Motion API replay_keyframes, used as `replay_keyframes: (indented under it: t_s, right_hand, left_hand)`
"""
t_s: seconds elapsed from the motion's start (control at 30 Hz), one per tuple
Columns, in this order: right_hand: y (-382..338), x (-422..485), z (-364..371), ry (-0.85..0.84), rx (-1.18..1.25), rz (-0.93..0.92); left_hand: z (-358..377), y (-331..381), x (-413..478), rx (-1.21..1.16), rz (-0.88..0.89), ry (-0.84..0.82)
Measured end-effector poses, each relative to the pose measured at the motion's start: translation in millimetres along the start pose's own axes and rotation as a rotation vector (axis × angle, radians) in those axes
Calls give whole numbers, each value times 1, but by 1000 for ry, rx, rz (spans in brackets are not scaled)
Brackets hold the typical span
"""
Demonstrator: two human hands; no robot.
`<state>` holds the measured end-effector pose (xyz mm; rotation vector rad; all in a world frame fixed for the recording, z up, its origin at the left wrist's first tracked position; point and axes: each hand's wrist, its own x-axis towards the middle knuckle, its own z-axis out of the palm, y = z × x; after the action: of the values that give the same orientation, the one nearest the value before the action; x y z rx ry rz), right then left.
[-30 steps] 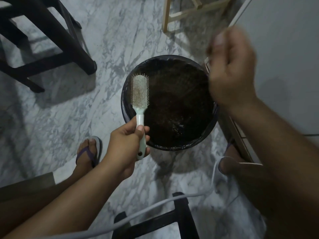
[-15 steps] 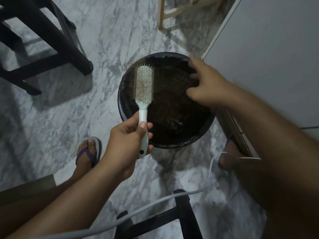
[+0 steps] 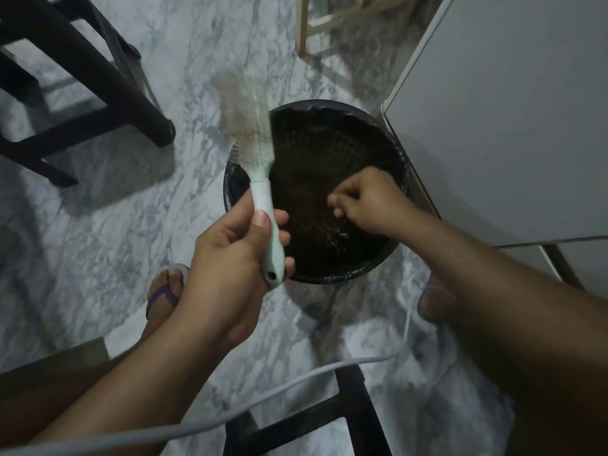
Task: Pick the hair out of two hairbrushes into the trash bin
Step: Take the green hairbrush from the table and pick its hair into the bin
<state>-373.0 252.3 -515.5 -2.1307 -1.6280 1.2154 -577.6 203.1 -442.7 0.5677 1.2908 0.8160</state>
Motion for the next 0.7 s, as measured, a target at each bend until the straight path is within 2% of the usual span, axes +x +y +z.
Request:
replay_keyframes:
  t_s: [0.17,0.3,0.4,0.43,0.5,0.6,0.7]
  right_hand:
    - [31,5,23,-228,-343,191]
    - [9,4,16,-285,-353,173]
    - [-5,0,1,-491,-665,194]
    - [-11,-1,-7,-491,-717,181]
    - [-24,-2,-28,-350,-667,81]
    - [-42,-7,-56,-43,-349,-93]
    - [-50,-12,-60,35,-68,-182]
  left_hand:
    - [-5,14,3,-26,58,15]
    - [-4,13,1,11,26,25]
    - [-3,9,-1,55,-10,31]
    - [-3,7,-1,65,-21,32]
    - [-3,3,-2,84,-38,34]
    - [-2,-2,-3,111,-54,18]
    - [-1,-9,-3,135,-76,3]
